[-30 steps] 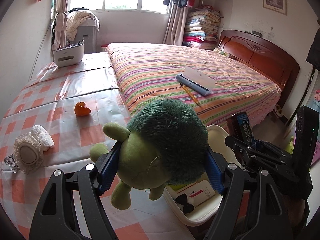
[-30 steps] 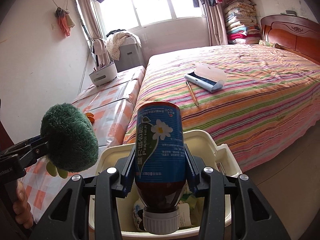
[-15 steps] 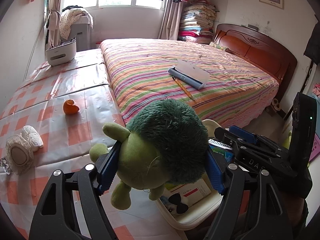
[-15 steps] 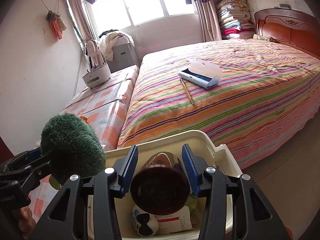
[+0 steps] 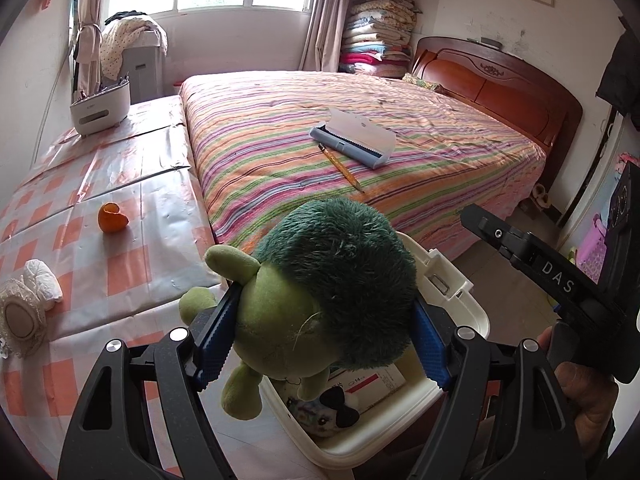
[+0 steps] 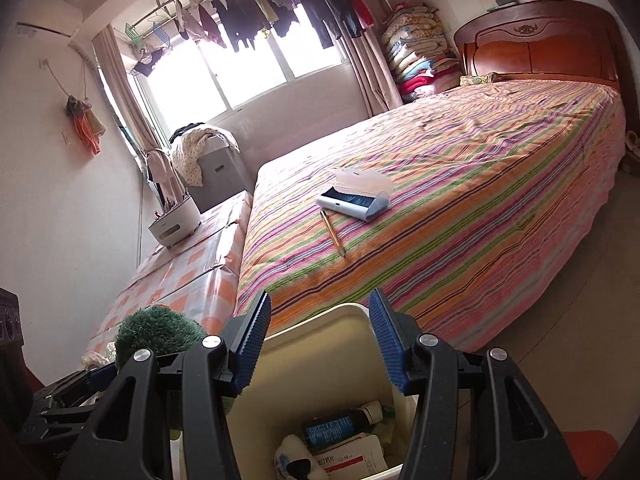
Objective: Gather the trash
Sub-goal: 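Drop the bottle into the bin with the right tool while the left tool drops the turtle, then withdraw both open tools from above the cream bin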
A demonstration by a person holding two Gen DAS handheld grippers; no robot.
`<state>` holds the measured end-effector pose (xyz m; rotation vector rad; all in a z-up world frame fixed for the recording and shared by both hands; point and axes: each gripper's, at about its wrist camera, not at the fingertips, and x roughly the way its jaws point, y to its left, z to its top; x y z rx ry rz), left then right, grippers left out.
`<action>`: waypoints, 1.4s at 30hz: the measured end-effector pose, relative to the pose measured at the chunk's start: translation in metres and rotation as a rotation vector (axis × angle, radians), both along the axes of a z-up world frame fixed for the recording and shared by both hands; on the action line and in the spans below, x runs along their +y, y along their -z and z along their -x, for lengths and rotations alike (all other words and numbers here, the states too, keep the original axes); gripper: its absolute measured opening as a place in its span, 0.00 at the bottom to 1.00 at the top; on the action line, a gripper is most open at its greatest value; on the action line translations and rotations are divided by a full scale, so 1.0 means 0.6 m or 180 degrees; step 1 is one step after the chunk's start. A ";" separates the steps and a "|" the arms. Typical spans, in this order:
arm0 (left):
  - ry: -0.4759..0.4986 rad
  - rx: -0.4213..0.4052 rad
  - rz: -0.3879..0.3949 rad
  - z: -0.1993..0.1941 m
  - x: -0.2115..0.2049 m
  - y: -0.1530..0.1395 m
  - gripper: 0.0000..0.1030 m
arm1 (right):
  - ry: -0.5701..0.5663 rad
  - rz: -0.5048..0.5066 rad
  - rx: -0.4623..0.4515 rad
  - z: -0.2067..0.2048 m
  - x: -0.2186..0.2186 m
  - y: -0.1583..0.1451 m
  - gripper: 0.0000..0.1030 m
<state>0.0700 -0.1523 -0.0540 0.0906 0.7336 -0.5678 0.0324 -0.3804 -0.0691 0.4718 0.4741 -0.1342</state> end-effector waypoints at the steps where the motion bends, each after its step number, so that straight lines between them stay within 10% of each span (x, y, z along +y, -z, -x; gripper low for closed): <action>1: 0.0010 0.0001 -0.0002 0.001 -0.003 0.000 0.73 | 0.0021 -0.0002 -0.0015 0.002 -0.002 -0.001 0.49; 42: -0.0362 0.0007 0.0146 -0.015 0.048 -0.020 0.86 | -0.0005 0.0057 -0.0014 -0.004 0.019 0.000 0.49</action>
